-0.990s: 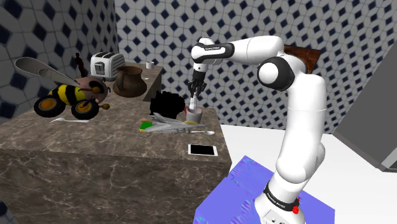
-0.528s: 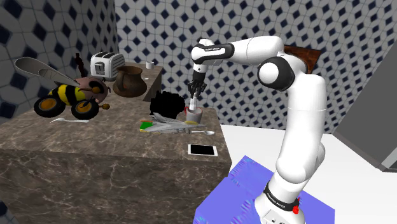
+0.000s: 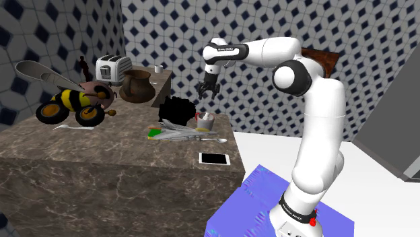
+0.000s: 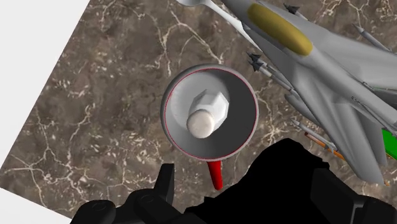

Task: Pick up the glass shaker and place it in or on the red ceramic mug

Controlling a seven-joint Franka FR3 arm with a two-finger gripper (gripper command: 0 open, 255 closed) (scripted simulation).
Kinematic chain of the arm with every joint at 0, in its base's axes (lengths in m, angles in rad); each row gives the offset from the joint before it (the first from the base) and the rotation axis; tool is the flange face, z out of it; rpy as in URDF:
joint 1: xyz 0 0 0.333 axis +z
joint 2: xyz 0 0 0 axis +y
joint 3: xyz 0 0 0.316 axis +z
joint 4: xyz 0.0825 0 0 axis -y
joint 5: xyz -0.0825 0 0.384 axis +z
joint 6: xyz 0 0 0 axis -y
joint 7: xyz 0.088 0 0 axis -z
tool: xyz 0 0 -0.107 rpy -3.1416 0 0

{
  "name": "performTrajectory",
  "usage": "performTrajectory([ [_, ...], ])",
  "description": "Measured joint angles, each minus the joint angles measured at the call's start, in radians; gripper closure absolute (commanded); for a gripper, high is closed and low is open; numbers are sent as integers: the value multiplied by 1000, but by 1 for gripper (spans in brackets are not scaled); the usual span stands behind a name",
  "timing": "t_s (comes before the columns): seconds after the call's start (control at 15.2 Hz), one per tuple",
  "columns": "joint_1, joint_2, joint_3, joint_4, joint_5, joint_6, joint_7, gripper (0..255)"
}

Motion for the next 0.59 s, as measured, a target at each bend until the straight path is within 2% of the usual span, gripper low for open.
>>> performTrajectory([
  [0.2,-3,-3,-1,69,-1,-71,4,0],
  [0.59,-6,0,-2,87,-1,-87,3,0],
])
